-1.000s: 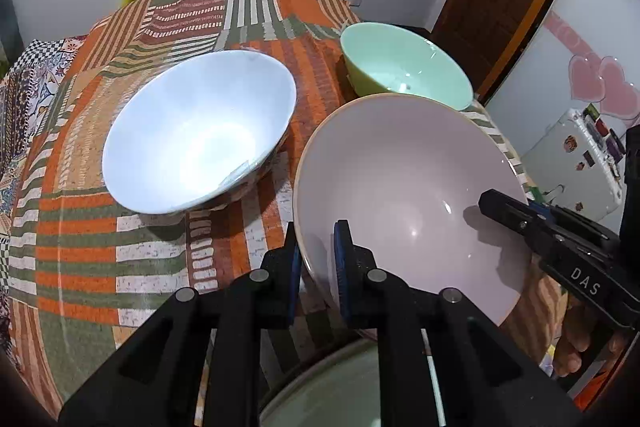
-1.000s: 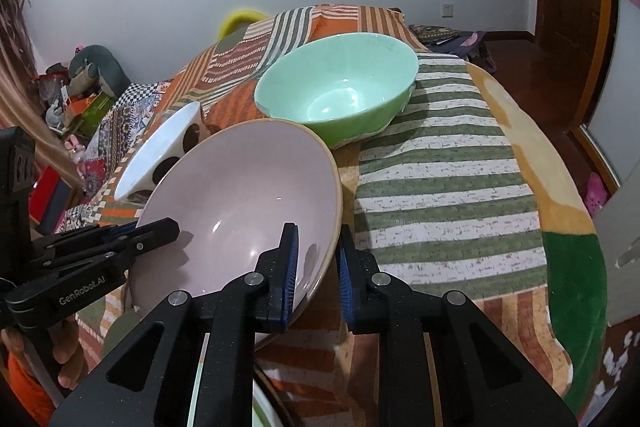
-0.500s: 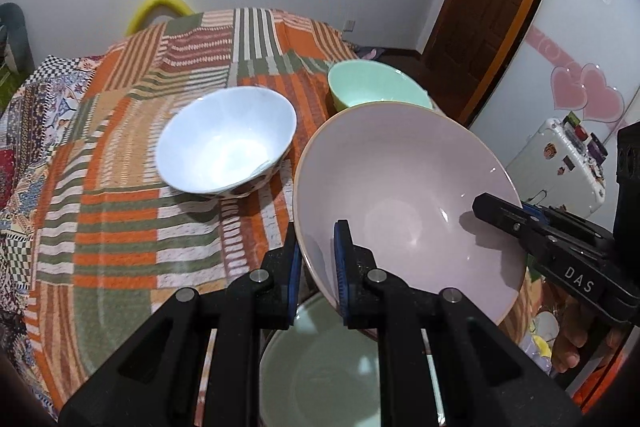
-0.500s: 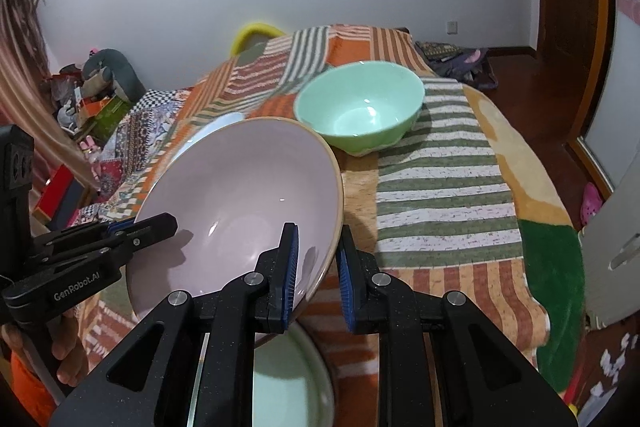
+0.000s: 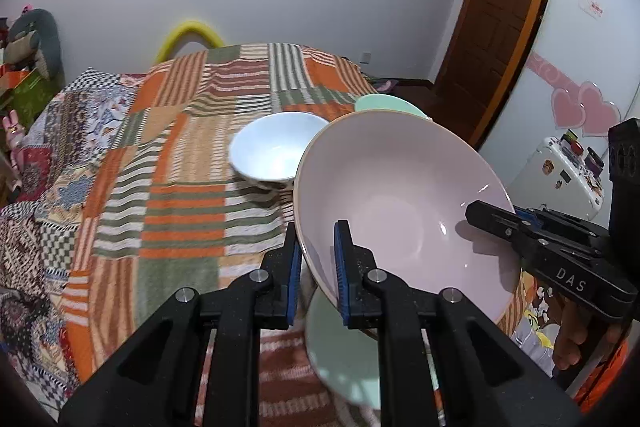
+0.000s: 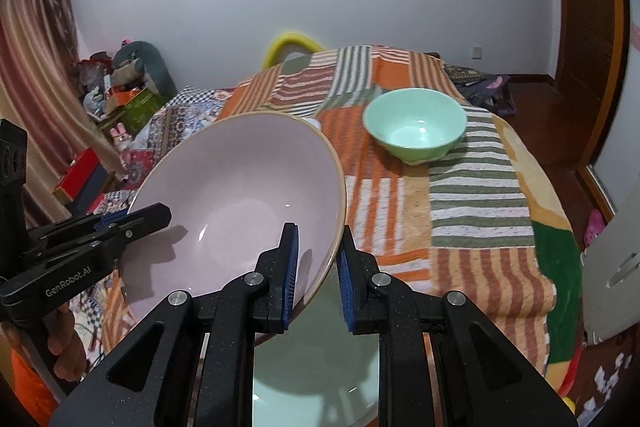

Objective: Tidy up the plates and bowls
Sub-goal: 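Lift the pink bowl and carry it toward the plate stack with both tools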

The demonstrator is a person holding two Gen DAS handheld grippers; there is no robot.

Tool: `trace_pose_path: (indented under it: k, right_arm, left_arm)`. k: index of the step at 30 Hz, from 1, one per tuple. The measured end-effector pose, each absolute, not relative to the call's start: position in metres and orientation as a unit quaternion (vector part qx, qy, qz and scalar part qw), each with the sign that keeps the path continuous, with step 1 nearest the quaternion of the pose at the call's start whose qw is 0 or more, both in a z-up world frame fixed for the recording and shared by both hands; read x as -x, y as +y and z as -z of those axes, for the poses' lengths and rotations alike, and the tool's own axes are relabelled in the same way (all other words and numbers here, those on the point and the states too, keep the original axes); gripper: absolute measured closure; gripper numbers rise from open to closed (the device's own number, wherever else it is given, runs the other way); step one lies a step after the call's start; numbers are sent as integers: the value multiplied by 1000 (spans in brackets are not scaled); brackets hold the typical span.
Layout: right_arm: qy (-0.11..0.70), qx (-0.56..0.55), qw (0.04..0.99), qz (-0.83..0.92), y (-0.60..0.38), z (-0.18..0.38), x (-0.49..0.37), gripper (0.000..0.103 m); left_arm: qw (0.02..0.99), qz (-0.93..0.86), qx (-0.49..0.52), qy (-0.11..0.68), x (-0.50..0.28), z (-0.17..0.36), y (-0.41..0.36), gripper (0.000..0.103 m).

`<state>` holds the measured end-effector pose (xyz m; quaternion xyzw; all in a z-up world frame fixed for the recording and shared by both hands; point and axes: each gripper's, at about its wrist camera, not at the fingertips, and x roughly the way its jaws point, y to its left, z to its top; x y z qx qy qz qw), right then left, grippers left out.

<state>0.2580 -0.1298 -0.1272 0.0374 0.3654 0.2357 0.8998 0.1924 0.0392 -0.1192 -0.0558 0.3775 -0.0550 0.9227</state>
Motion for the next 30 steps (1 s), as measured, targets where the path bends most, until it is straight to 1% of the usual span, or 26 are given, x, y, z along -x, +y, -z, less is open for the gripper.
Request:
trace_pose_path:
  k: [6, 12, 20, 30]
  right_arm:
    - [365, -28, 894, -258, -109, 129, -246, 86]
    - [370, -16, 885, -283, -77, 135, -238, 86]
    - [391, 4, 866, -311, -37, 153, -234, 86]
    - [433, 34, 841, -324, 0, 186, -233, 86]
  left_arm:
    - [924, 31, 63, 375, -167, 116, 66, 88]
    - [920, 5, 68, 386, -147, 124, 96, 88]
    - [907, -26, 72, 414, -132, 149, 132, 88]
    - [882, -46, 94, 460, -133, 189, 163, 88]
